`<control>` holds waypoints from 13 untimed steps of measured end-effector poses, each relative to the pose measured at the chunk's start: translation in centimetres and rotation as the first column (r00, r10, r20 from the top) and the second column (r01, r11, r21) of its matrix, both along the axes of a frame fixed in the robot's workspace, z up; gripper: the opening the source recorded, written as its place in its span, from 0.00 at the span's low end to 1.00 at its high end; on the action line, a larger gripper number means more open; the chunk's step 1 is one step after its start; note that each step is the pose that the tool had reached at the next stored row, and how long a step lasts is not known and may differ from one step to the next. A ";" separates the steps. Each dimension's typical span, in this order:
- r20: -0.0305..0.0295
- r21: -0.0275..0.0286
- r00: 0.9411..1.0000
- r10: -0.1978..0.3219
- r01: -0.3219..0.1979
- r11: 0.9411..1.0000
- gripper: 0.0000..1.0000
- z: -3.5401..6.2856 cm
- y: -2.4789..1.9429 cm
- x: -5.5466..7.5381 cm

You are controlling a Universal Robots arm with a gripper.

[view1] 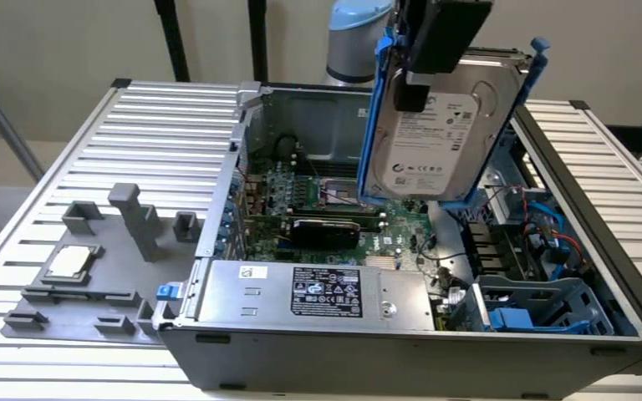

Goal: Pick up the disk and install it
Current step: 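Pick up the disk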

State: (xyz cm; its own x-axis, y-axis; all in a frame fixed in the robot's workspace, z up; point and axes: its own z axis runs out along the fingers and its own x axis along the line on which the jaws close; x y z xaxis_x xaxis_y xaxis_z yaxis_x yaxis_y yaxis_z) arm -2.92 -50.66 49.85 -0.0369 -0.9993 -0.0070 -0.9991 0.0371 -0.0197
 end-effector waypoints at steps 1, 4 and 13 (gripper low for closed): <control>0.000 0.000 1.000 0.000 0.000 1.000 0.00 0.00 -0.22 0.4; 0.000 0.000 1.000 0.000 0.000 1.000 0.00 0.00 -0.92 1.4; 0.000 0.000 1.000 0.000 0.000 1.000 0.00 0.00 -3.49 3.8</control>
State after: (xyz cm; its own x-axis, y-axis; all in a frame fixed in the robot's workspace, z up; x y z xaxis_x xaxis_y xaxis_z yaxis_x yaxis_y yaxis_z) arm 0.83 -54.15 49.85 -0.0369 -0.9993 -0.0070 -0.9991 0.0370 -0.0196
